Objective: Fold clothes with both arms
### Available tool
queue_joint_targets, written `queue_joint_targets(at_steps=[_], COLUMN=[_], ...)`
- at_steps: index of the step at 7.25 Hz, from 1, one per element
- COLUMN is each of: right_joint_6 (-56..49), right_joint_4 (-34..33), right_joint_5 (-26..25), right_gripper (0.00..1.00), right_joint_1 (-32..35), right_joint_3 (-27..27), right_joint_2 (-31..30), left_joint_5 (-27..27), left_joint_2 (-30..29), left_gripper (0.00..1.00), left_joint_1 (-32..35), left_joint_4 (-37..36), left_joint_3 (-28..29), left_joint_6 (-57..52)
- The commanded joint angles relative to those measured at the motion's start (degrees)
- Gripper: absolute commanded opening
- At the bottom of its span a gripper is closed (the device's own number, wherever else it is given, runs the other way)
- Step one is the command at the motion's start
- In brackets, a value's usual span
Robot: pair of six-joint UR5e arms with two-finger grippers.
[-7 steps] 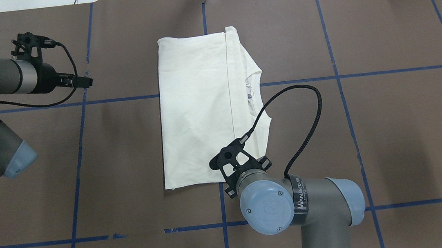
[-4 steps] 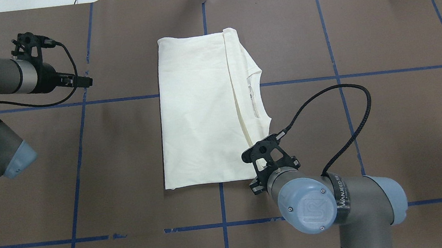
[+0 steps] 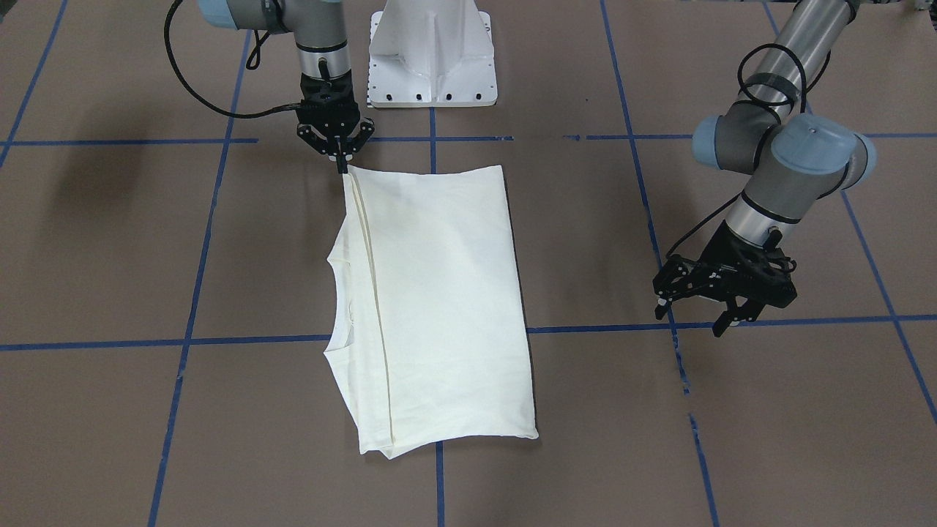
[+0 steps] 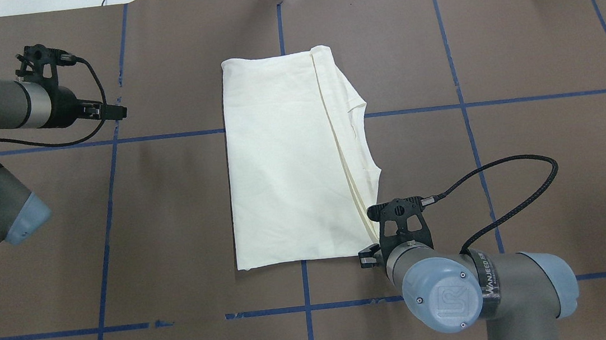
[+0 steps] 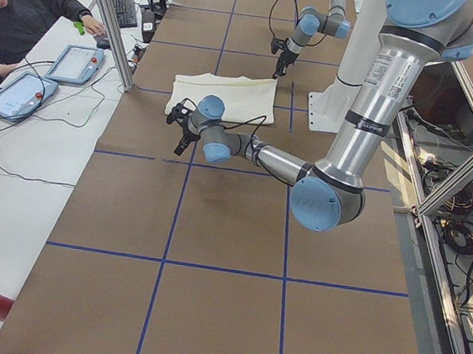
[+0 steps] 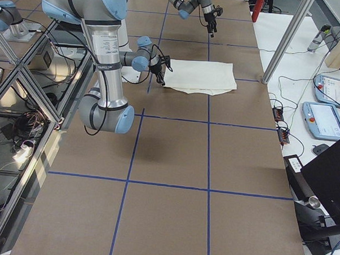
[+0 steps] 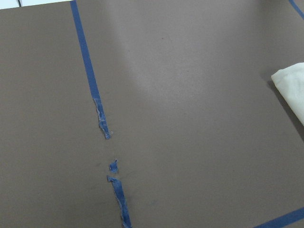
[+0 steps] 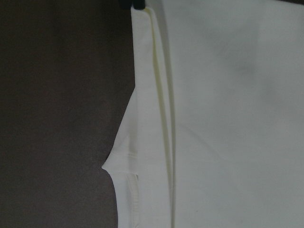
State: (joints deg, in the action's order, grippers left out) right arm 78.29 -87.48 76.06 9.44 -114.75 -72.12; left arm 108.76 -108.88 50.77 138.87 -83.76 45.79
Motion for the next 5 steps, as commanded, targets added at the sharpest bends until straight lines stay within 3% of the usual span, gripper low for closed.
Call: queue_joint_targets(at_steps=[1,5], right_joint_6=[0.2,-15.3], right_joint_4=[0.0,3.9], right_joint_5=[0.1,1.0], right_gripper=[1.00,1.00], right_joint_1=[0.1,5.0], right_joint_3=[-0.4,4.1], right_joint_2=[0.1,1.1], left_joint_5=[0.0,0.1], left_joint_2=[0.1,0.0], left_gripper=[1.00,1.00], left_joint_1=[0.0,-0.1], left_joint_4=[0.0,0.0], left_joint_3=[0.1,0.2], left_joint_6=[0.0,0.0])
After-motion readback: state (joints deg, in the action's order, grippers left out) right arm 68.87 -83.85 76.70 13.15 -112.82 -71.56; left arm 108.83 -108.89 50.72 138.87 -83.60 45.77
